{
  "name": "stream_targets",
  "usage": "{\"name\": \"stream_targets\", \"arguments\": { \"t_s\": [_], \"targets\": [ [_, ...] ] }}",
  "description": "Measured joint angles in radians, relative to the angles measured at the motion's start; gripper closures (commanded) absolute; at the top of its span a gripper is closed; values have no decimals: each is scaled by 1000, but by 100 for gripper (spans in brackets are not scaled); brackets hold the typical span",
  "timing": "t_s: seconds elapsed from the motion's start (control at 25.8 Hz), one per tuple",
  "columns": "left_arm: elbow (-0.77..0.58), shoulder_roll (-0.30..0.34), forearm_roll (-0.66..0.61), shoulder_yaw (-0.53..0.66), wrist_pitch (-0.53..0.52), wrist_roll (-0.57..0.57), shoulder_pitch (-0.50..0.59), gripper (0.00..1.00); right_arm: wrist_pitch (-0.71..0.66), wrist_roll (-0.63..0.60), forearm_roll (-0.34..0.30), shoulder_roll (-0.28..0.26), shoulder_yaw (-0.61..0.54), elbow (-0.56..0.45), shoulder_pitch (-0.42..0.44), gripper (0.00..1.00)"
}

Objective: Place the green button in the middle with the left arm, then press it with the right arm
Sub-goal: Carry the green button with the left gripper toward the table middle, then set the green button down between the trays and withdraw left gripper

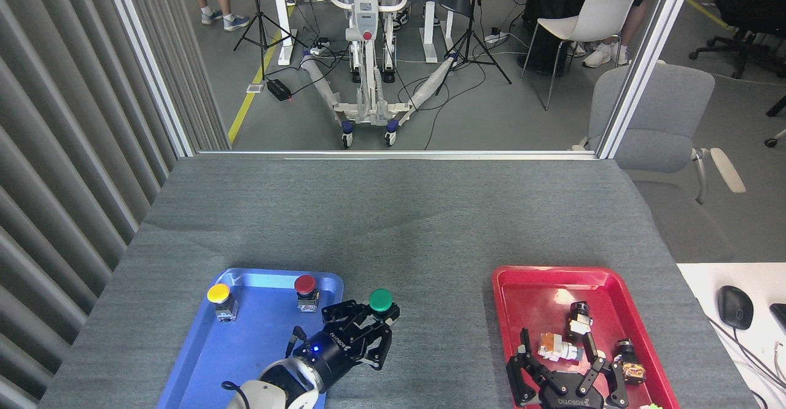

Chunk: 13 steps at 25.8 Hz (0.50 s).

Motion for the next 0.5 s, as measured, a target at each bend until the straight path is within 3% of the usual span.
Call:
{"name": "stream_targets", "arguments": {
  "t_s": [0.23, 0.5],
  "targets": [
    [174, -96, -49, -26, 40, -4, -77, 100, 0, 4, 0, -1, 0, 0, 1, 0],
    [253, -118, -50, -97, 102, 9, -94, 100, 0, 4, 0, -1, 1, 0, 2, 0]
  ]
}}
